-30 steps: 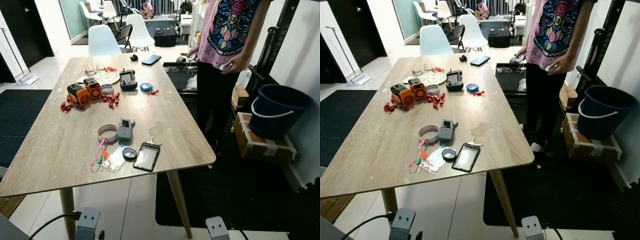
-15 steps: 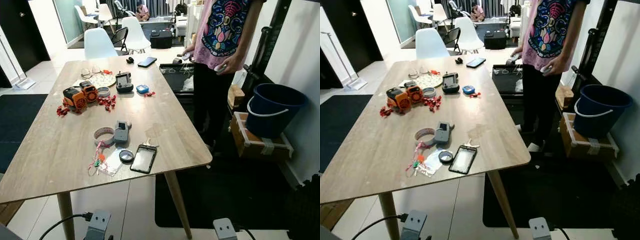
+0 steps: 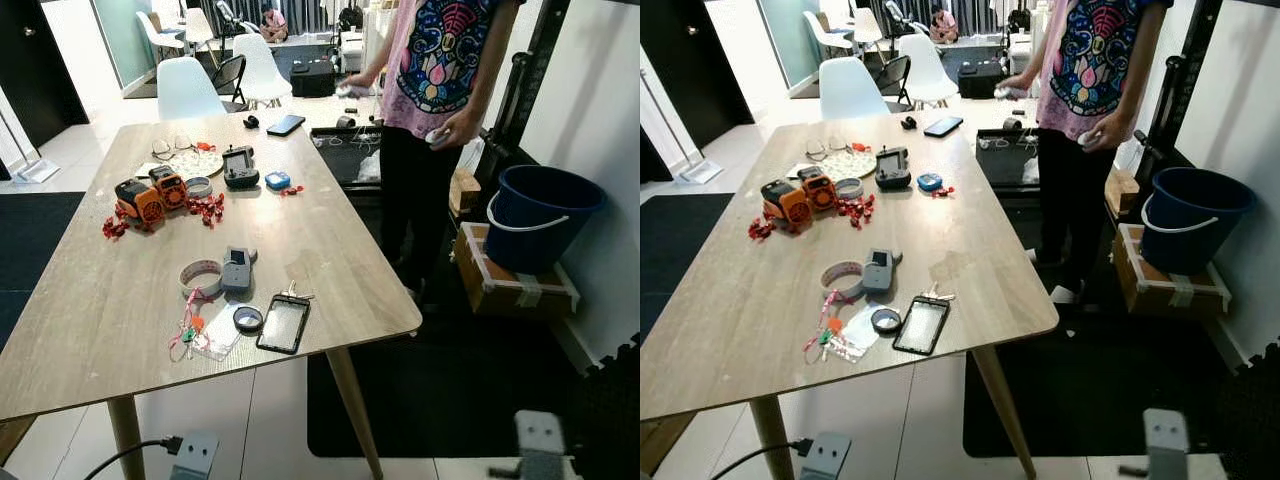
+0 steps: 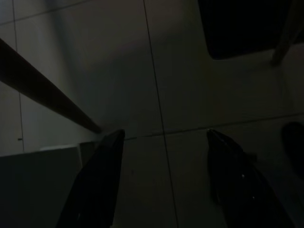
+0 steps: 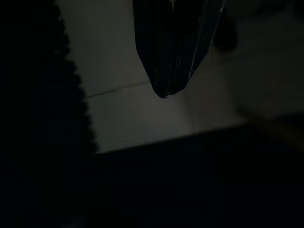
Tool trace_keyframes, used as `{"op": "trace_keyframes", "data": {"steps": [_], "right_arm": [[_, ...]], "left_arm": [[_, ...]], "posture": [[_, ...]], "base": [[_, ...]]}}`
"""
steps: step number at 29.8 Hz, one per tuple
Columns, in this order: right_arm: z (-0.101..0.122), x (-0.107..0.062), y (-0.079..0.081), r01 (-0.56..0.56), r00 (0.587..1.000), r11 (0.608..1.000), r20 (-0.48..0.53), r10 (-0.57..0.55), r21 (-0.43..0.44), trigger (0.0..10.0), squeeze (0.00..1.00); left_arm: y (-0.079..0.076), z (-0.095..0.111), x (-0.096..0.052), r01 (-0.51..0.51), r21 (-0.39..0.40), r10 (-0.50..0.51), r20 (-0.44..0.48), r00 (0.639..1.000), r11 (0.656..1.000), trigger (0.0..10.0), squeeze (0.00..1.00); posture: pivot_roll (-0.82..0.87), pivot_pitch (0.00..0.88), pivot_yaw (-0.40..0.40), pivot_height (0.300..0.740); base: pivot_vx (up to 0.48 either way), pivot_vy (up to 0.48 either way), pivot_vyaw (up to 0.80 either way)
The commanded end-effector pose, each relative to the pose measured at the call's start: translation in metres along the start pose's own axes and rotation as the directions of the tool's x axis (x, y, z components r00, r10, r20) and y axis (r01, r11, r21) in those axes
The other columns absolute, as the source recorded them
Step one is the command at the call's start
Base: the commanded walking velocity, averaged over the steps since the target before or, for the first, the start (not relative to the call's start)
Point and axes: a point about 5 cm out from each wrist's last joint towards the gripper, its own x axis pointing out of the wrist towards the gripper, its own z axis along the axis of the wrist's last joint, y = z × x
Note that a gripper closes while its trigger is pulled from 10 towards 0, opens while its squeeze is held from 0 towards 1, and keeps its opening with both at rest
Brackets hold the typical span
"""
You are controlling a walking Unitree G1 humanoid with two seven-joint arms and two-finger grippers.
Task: Hang keys on a hook
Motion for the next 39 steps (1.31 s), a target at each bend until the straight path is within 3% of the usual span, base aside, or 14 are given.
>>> {"op": "trace_keyframes", "data": {"steps": [1, 7, 8, 9, 16, 17, 26, 33, 39], "right_arm": [[0.020, 0.005, -0.013, 0.066, 0.995, 0.995, 0.071, -0.072, 0.078, 10.0, 0.00], [0.051, 0.011, -0.029, 0.115, 0.977, 0.978, 0.160, -0.143, 0.172, 10.0, 0.00], [0.081, 0.014, -0.033, 0.107, 0.957, 0.971, 0.243, -0.159, 0.214, 10.0, 0.00], [0.091, 0.015, -0.034, 0.101, 0.949, 0.969, 0.270, -0.161, 0.224, 10.0, 0.00], [0.112, 0.017, -0.026, 0.056, 0.936, 0.971, 0.327, -0.132, 0.232, 10.0, 0.00], [0.116, 0.017, -0.019, 0.031, 0.935, 0.974, 0.338, -0.107, 0.222, 10.0, 0.00], [0.106, 0.017, -0.006, -0.010, 0.949, 0.979, 0.310, -0.055, 0.206, 10.0, 0.00], [0.086, 0.017, 0.003, -0.032, 0.970, 0.984, 0.242, -0.011, 0.173, 10.0, 0.00], [0.055, 0.013, 0.019, -0.082, 0.990, 0.989, 0.128, 0.065, 0.126, 10.0, 0.00]], "left_arm": [[-0.002, -0.004, -0.002, 0.001, -0.013, -0.001, -0.004, 1.000, 1.000, 10.0, 0.00], [0.002, -0.006, -0.003, -0.005, -0.020, 0.005, -0.005, 1.000, 1.000, 10.0, 0.00], [0.005, -0.006, -0.003, -0.008, -0.019, 0.008, -0.007, 1.000, 1.000, 10.0, 0.00], [0.006, -0.006, -0.003, -0.010, -0.019, 0.010, -0.007, 1.000, 1.000, 10.0, 0.00], [0.009, -0.007, -0.004, -0.015, -0.019, 0.015, -0.005, 1.000, 1.000, 10.0, 0.00], [0.012, -0.008, -0.006, -0.018, -0.021, 0.018, 0.001, 1.000, 1.000, 10.0, 0.00], [0.019, -0.013, -0.010, -0.019, -0.026, 0.019, 0.014, 1.000, 0.999, 10.0, 0.00], [0.018, -0.010, -0.009, -0.015, -0.025, 0.015, 0.023, 1.000, 1.000, 10.0, 0.00], [0.015, -0.007, -0.007, -0.011, -0.022, 0.012, 0.028, 1.000, 1.000, 10.0, 0.00]], "posture": [[0.01, 0.012, 0.013, 0.740], [0.01, 0.014, 0.012, 0.740], [0.01, 0.017, 0.013, 0.740], [0.01, 0.018, 0.013, 0.740], [0.02, 0.020, 0.008, 0.740], [0.02, 0.022, 0.007, 0.740], [0.02, 0.029, 0.004, 0.740], [0.03, 0.033, 0.002, 0.740], [0.04, 0.030, 0.000, 0.740]], "base": [[0.000, 0.000, 0.00], [0.000, 0.000, 0.00], [0.000, 0.000, 0.00], [0.000, 0.000, 0.00], [0.000, 0.000, 0.00], [0.000, 0.000, 0.00], [0.000, 0.000, 0.00], [0.000, 0.000, 0.00], [0.000, 0.000, 0.00]]}}
